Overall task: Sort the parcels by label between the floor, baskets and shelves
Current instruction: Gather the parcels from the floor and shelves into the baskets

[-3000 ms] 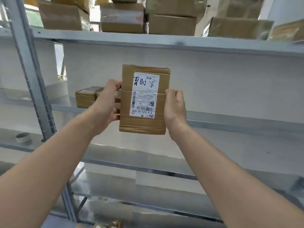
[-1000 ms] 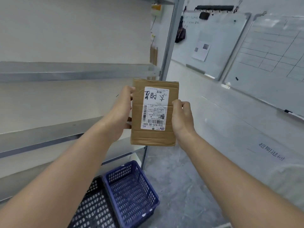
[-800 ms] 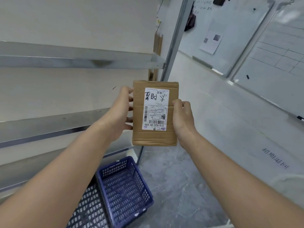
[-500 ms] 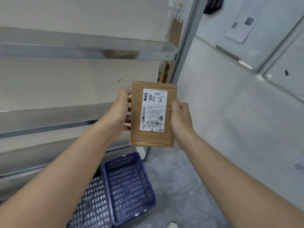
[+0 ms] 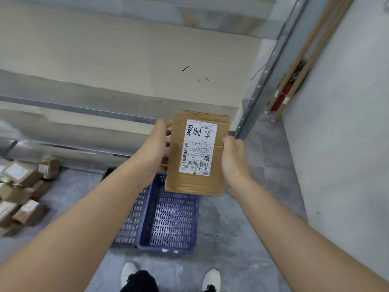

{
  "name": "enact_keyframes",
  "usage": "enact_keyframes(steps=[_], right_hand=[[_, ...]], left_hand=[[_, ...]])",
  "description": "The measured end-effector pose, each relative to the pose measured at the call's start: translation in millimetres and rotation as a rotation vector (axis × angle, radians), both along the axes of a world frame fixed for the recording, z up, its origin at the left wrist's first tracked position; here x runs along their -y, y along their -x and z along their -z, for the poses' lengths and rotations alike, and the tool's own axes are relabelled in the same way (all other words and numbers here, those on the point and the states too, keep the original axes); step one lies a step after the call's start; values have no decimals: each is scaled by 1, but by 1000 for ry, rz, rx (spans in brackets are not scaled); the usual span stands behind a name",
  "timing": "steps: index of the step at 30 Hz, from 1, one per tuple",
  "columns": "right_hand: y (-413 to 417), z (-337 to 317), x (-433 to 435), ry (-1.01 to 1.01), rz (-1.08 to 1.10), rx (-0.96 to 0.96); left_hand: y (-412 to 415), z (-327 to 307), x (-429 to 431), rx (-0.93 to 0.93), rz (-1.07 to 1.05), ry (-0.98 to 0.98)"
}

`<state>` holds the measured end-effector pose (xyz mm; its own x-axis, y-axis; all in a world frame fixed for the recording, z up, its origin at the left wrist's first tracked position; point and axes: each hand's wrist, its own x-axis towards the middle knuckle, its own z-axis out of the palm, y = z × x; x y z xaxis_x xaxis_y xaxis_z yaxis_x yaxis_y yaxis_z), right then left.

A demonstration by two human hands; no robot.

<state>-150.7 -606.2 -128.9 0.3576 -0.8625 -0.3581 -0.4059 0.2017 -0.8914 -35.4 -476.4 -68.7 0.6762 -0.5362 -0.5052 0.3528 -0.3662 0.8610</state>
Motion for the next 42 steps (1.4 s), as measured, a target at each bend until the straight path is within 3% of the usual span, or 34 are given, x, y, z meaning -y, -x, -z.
enact_keyframes(steps=[10,16,23,31,42], right_hand=[[-43,91,5,-103,-130,-146],[-85,161,-2,-221,-72,-248],[-117,309,5,-316,-49,-306],[-115,462,29,-289,-124,-296],[-103,602,36,-312,-224,-386]], left_hand=[[-48,113,16,-128,2,-124],[-100,199,24,-204,81,-171],[-128,350,39,-222,-60,-222],[-122,526,61,-297,-228,-267],[-104,651,72,-288,-305,-389]])
